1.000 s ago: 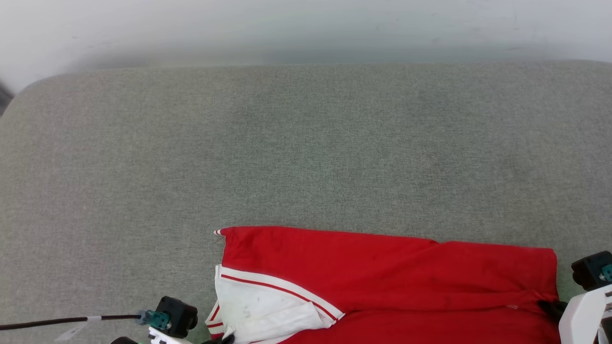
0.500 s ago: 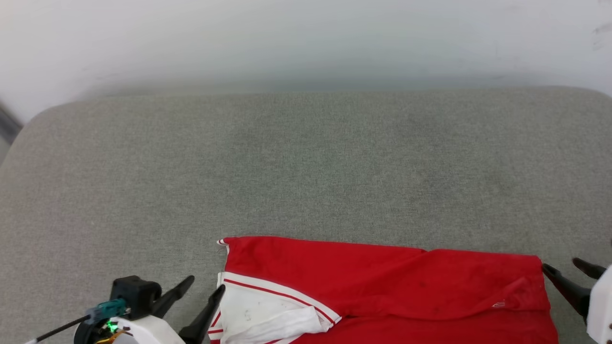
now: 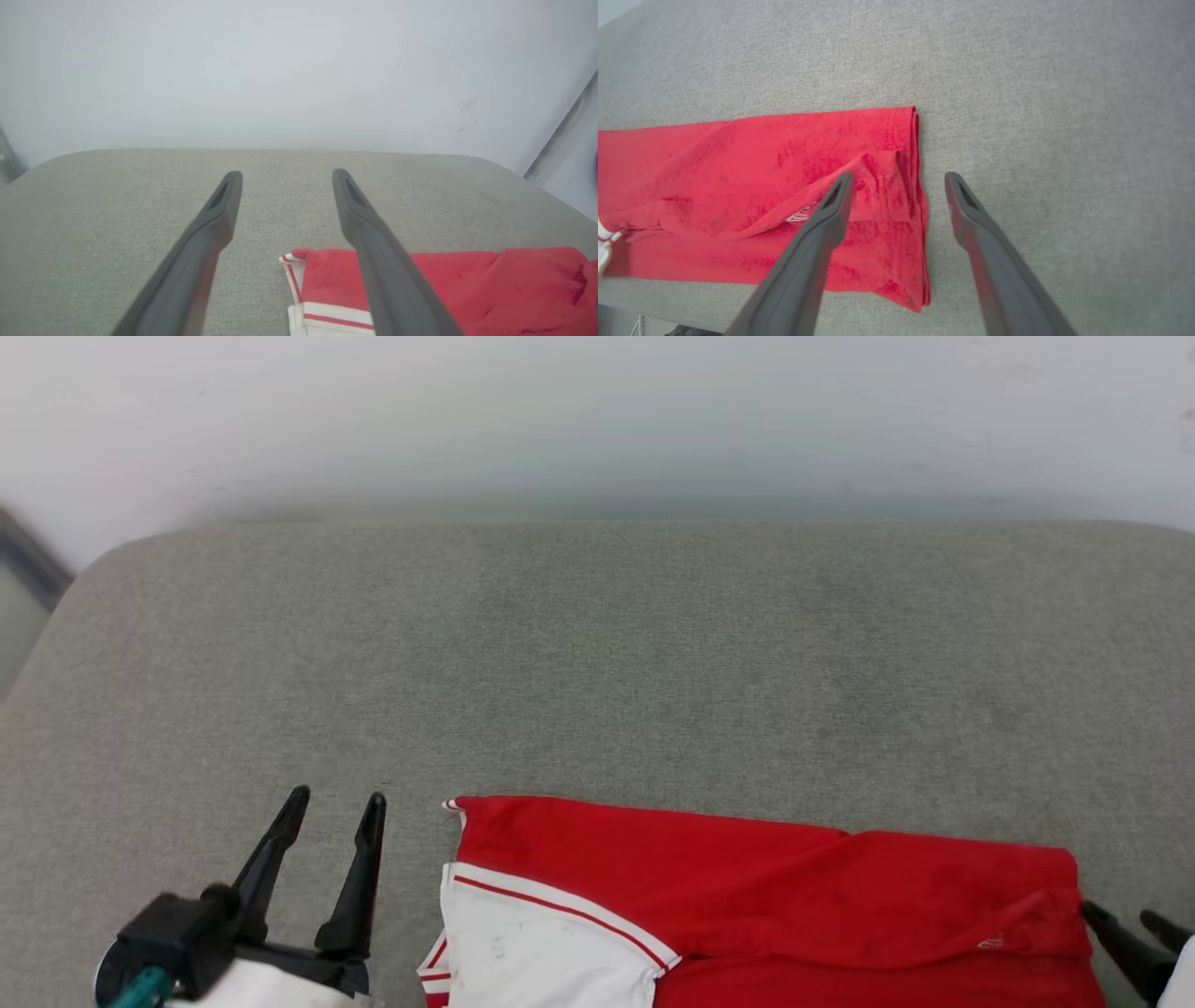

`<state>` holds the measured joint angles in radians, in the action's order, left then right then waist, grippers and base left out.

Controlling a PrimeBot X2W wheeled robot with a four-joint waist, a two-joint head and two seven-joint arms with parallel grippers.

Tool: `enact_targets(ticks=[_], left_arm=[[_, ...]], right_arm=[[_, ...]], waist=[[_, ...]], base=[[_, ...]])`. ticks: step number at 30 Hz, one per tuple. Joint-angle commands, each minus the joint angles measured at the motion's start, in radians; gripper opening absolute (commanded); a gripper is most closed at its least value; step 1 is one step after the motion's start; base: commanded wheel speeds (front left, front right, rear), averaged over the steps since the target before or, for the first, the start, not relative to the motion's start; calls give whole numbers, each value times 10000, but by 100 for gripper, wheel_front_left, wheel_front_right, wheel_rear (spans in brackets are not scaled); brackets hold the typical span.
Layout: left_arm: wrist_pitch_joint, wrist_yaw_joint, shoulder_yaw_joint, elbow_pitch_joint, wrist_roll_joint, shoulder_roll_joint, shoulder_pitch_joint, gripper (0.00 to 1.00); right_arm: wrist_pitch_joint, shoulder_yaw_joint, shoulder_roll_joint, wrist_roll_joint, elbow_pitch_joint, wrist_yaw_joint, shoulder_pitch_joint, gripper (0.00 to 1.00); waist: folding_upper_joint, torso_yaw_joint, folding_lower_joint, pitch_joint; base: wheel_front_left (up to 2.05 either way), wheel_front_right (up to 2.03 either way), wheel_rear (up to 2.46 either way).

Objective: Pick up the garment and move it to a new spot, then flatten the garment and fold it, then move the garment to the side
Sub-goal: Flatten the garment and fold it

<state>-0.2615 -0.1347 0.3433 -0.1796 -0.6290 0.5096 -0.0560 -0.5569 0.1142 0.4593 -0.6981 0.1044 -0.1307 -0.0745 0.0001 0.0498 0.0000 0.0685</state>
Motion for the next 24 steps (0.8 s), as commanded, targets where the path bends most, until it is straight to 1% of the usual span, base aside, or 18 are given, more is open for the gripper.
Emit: enact_targets(ticks=[1,4,7,10,13,16,19,24], left_arm=[[-42,93,-210,-82,299,-161,-212,100],[-42,579,-989,-290,1367,-957,-629,100],[-44,1174,-1605,-263,2160,-1558,-876,100],[-46,1748,-2117,-141,2623,-2107,-918,100],[-45,2152,-2580,-29,2939,-2531,-846,100],[-45,2413,-2870,49,3191,-2829,-763,100],[-46,2562,-3013,120,3419,-2963,-705,100],[-46,2628,-3059,217,3620,-3120,-617,100]], right_arm=[[-51,130,-128,79,-15,0,-124,100],[-135,513,-689,255,122,0,-292,100],[-126,849,-1093,427,398,0,-288,100],[-50,1158,-1357,544,803,2,-171,100],[40,1291,-1624,647,1252,0,15,100],[87,1155,-1782,574,1633,0,60,100],[162,951,-1917,330,1953,0,111,100],[160,286,-2168,-115,2181,-21,119,100]], waist=[[-1,49,0,18],[-1,179,0,98],[-1,299,0,190],[-1,404,0,305],[-1,492,0,418],[-1,564,0,534],[-1,595,0,627],[-1,627,0,743]], base=[[0,0,0],[0,0,0],[0,0,0],[0,0,0],[0,0,0],[0,0,0],[0,0,0],[0,0,0]])
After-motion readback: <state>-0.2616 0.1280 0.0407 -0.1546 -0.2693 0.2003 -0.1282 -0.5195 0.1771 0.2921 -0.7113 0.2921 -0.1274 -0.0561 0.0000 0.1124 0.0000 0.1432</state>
